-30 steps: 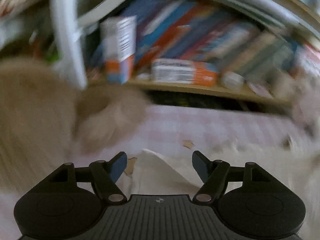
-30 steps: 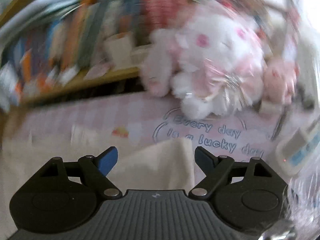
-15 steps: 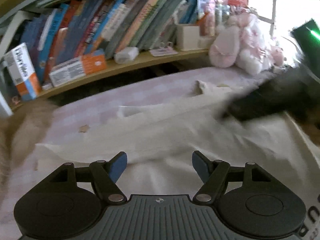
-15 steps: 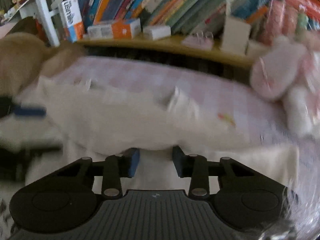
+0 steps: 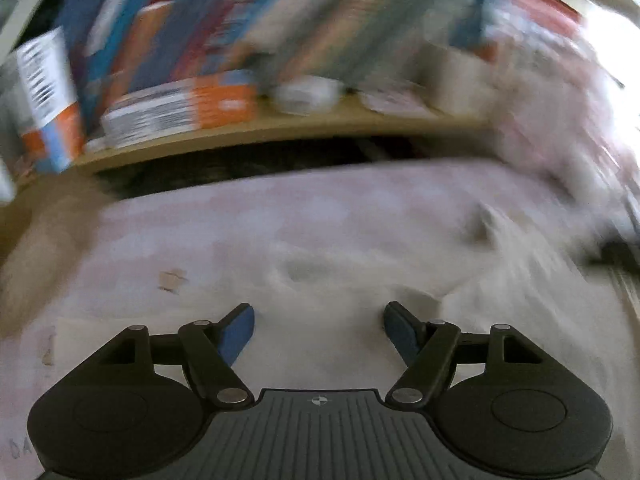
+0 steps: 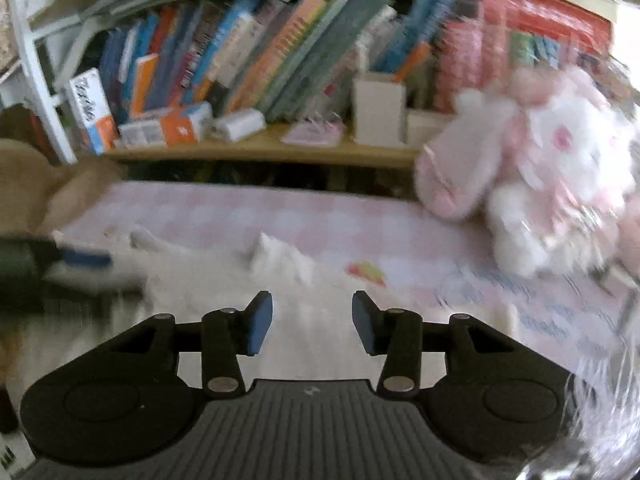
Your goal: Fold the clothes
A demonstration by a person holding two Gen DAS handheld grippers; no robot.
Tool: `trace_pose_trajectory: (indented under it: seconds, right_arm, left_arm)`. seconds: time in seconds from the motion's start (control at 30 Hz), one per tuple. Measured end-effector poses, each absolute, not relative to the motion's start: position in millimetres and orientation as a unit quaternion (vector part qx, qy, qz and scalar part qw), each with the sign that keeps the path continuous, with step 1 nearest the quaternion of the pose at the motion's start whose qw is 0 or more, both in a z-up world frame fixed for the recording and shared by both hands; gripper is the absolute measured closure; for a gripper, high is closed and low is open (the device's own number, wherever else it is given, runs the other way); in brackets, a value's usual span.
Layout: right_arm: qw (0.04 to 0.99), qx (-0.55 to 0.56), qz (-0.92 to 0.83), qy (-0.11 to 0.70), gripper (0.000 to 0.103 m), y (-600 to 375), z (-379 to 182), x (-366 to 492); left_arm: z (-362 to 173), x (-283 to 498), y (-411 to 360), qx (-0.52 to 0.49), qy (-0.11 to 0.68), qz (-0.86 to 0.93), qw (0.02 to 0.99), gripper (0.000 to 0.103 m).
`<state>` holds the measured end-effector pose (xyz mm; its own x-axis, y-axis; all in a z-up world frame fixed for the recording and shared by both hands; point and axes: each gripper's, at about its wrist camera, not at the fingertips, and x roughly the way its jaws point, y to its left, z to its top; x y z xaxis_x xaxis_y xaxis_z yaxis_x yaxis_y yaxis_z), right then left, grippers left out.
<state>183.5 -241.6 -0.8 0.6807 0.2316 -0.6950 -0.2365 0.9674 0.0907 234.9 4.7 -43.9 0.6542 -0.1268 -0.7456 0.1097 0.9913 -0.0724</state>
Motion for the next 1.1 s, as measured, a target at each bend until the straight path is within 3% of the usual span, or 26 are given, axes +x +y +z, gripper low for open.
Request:
trace_pose_trajectory:
  seconds: [0.1,0.37,0.43,0.5,0.53,0.83,0.97,1.1]
  right_arm:
    - [0.922,-0.019,0.088,0.375,0.050,-260.6,-5.0,178.5]
    - [0.918,-0.023,0.023,0.395,0.047,-309.6,-25.6,192.3]
    - [0.912,-0.008,0.028,0.410,0.061,-316.7,-31.6,196.9]
    - [0.910,-0.006,0.030,0.413,0.094,-318.2,-32.3,198.2]
    - [0.910,-0.006,0.031,0.414,0.098,-318.5,-32.2,198.5]
    - [0.908,-0.013,0.038,0.418,0.095,-321.4,-31.6,203.5]
    - [0.912,-0.056,0.013,0.407,0.067,-321.0,-26.1,202.6]
    - [0.925,-0.006,0.021,0.379,0.065,-333.6,-7.5,170.9]
  left_arm:
    - [-33.1,239.2,34.0,-0.052,0.399,0.016,0.916,0.031]
    - [-22.3,134.5,20.7,0.039,0.365,-0.098,0.925,0.028]
    - [-32.9,110.9,13.6,0.050,0.372,-0.110,0.920,0.028]
    - [-43.4,96.4,12.4,0.047,0.390,-0.100,0.914,0.028]
    - [-49.0,92.5,13.8,0.039,0.402,-0.088,0.911,0.028]
    - [-60.5,85.5,26.9,0.007,0.422,-0.058,0.905,0.025]
    - [-57.7,85.1,30.4,-0.002,0.429,-0.047,0.902,0.026]
    - [-44.9,74.7,38.2,-0.015,0.418,-0.020,0.908,0.027]
